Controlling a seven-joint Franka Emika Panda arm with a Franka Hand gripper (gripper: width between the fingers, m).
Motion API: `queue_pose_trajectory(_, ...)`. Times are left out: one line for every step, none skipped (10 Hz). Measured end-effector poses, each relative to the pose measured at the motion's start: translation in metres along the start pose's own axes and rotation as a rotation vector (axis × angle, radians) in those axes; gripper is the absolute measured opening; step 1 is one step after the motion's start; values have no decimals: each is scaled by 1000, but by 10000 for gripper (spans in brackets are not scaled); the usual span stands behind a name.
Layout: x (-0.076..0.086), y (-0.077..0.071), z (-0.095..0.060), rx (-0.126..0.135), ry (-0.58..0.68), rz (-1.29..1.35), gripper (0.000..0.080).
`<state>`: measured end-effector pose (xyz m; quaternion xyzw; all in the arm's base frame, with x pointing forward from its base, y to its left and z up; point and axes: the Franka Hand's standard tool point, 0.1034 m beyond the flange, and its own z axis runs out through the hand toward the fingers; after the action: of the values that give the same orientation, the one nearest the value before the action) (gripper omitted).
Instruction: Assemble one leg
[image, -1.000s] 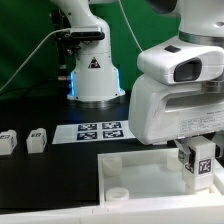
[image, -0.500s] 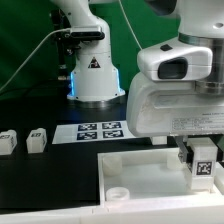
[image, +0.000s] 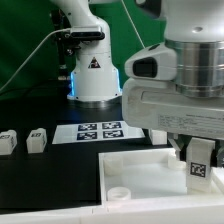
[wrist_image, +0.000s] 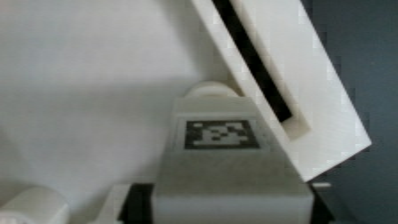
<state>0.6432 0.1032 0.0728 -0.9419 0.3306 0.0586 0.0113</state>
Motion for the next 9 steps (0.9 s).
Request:
queue_pose_trajectory(-1, -1, 0, -1, 0, 88, 294)
queue_pose_trajectory(-2, -1, 0, -1, 0, 124, 294)
queue_pose_trajectory(-2, -1, 1, -1, -1, 252, 294)
queue_pose_trajectory(-3, -2, 1, -1, -3, 353, 294)
queue_pose_trajectory(-4, -2, 1, -2, -4, 455, 294)
queue_pose_trajectory(-5, -2, 1, -2, -5, 534, 294)
queue_pose_trajectory(-7, -3, 2, 16, 0, 643, 294)
queue_pose_trajectory(-11, -4, 3, 51, 0, 782, 294)
queue_pose_trajectory(-13, -4, 3, 82, -1, 838, 294)
